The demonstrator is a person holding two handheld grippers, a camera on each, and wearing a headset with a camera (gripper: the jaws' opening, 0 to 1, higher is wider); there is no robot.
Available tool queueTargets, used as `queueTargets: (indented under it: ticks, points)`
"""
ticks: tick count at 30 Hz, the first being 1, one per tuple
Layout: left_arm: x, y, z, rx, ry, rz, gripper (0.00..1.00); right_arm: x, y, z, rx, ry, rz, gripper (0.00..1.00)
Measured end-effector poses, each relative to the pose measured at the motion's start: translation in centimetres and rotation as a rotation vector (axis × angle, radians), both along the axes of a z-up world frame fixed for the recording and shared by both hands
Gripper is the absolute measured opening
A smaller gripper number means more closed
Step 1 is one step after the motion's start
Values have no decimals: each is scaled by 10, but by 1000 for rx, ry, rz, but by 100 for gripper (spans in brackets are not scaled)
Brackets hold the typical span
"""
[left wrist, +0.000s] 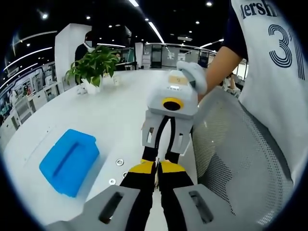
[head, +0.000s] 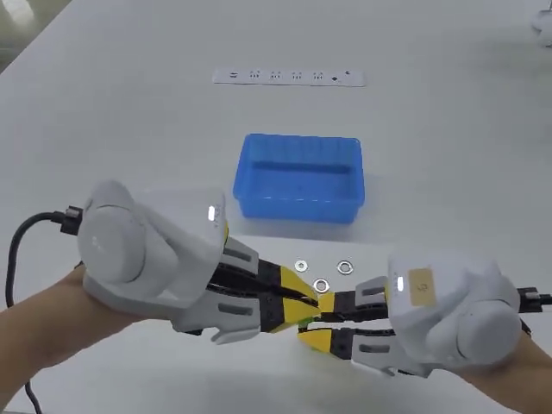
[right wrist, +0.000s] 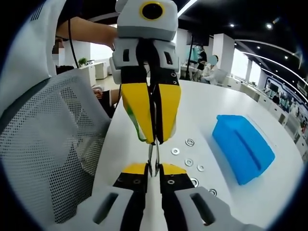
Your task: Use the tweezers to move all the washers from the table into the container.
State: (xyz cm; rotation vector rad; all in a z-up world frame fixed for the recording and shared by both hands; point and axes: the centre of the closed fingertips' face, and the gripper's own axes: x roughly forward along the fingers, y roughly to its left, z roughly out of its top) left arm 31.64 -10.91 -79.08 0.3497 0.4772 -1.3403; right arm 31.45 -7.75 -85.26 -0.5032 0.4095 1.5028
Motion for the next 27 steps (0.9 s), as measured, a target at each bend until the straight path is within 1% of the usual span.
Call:
queueTargets:
  ticks: [4, 6, 8, 9, 11, 12, 13, 17, 18, 19, 20, 21, 22, 23, 24, 26, 27]
  points:
    - [0, 1, 0, -7, 3, 4, 6, -1, 3, 4, 19, 26, 4, 12]
    - [0, 1, 0, -14, 6, 8, 6, -1, 5, 5, 21, 29, 8, 13]
    - [0, -1, 0, -23, 10, 8, 6, -1, 5, 2, 3, 0, 22, 10]
    - [0, -1, 0, -26, 13, 11, 6, -2, 6, 2, 7, 5, 26, 10]
    - [0, -1, 0, -32, 18, 14, 6, -2, 6, 2, 5, -17, 39, 8]
    - [0, -1, 0, -35, 15, 11, 6, -2, 5, 2, 6, -14, 38, 8]
    - [0, -1, 0, -36, 7, 12, 6, -2, 5, 2, 8, -13, 39, 7]
    - [-1, -1, 0, -40, -6, 13, 6, -2, 6, 2, 8, -4, 38, 7]
    - [-1, -1, 1, -37, -23, 10, 6, -2, 6, 2, 7, -8, 42, 7]
    - [0, 0, 1, -35, -31, 10, 6, -2, 6, 2, 6, -10, 42, 7]
    - [-1, 0, 1, -35, -32, 9, 6, -2, 6, 2, 6, -8, 42, 7]
    - [0, 1, 1, -31, -44, 9, 6, -2, 6, 2, 6, -9, 42, 7]
    - [-1, 1, 1, -30, -46, 5, 6, -1, 6, 3, 6, -11, 38, 7]
    - [-1, 2, 2, -30, -49, 2, 6, -1, 7, 4, 11, -7, 36, 7]
    - [0, 4, 4, -28, -60, 5, 6, -1, 8, 6, 14, -9, 35, 7]
    - [0, 6, 6, -25, -63, 3, 6, 0, 10, 8, 17, -14, 35, 8]
    - [0, 8, 8, -17, -76, 4, 6, 0, 12, 9, 21, -15, 37, 8]
